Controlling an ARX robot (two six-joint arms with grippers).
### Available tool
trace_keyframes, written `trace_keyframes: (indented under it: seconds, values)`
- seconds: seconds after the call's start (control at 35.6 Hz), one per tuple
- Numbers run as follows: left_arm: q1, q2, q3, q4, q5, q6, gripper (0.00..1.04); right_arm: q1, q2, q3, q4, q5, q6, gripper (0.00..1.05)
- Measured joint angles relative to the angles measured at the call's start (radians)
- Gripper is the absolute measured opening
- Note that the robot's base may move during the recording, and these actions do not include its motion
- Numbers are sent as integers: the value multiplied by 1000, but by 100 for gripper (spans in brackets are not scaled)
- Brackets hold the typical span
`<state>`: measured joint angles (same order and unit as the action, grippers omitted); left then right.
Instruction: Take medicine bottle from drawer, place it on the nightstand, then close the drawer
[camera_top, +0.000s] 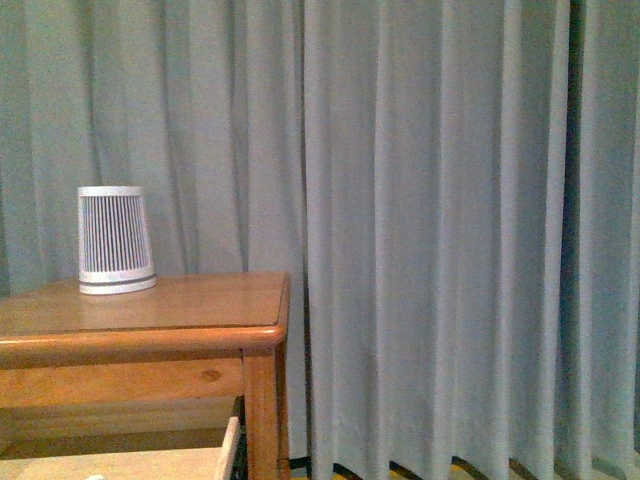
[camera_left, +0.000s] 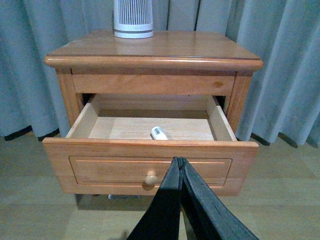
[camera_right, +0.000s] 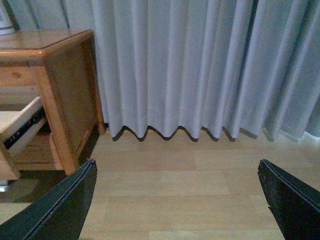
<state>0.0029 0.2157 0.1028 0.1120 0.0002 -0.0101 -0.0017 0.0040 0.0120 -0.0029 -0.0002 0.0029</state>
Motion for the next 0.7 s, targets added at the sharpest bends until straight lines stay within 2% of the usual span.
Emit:
trace_keyframes:
  seconds: [0.14, 0.7]
  values:
    - [0, -130, -24, -114, 0, 0, 3, 0, 0, 0, 0, 0, 0, 98]
    - [-1, -209, -93, -114, -1, 2, 3, 0, 0, 0, 0, 0, 0, 98]
